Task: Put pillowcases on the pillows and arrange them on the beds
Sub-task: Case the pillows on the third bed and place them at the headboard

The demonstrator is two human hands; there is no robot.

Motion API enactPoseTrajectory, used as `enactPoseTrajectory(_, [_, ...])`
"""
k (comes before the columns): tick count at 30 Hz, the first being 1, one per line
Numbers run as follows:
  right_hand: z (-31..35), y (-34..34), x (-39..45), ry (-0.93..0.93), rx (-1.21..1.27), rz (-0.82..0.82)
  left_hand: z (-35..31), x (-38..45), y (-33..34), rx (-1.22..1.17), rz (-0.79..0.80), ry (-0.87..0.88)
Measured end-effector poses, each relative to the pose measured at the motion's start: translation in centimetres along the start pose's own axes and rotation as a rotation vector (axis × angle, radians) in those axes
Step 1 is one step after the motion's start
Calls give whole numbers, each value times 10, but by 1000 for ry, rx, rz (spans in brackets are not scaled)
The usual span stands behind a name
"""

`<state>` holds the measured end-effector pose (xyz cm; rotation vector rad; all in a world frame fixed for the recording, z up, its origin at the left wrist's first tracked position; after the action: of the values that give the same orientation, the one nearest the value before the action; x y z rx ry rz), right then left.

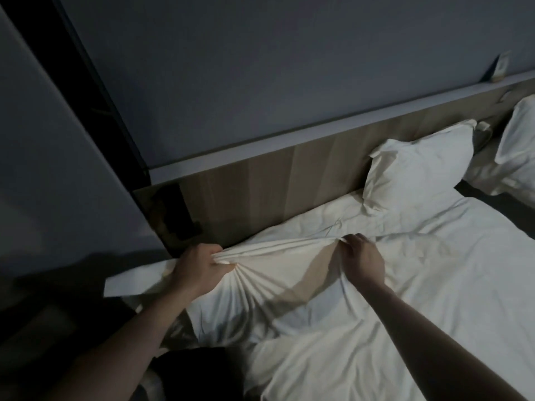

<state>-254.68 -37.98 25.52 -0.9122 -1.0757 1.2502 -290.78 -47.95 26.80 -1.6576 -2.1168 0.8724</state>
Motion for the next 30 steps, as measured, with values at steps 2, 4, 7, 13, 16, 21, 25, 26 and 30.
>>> enactPoseTrajectory(2, [10,6,37,4,-18,35,10,35,14,-45,37,-48])
enactPoseTrajectory(4, [19,14,73,-4,-44,58,16,67,29,-103,82,-99])
enactPoseTrajectory(7, [26,26,127,14,-76,70,20,113,52,-181,121,-177])
enactPoseTrajectory(13, [29,50,237,29,-96,15,1,207,78,-216,136,-204])
enactPoseTrajectory(16, [28,64,286,45,-115,-10,-14,255,86,-162,110,-158])
enactPoseTrajectory(21, [26,91,352,178,-80,-8,-28,322,109,-101,96,-58])
enactPoseTrajectory(25, [28,142,353,98,-123,261,-7,343,135,236,244,74])
enactPoseTrajectory(26, [30,157,347,61,-118,323,-1,338,138,316,232,115])
enactPoseTrajectory(30, [30,188,336,24,-98,254,25,307,129,456,26,326])
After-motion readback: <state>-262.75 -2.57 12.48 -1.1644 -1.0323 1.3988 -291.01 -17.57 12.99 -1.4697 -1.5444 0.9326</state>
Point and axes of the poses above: each hand's wrist, its own x-axis towards the middle knuckle, its own y-axis out of the palm, z = x × y, the point moved 2 cm from there along x, towards the middle knuckle, and after that the axes turned 10 degrees about -x, right-handed, at the moved point
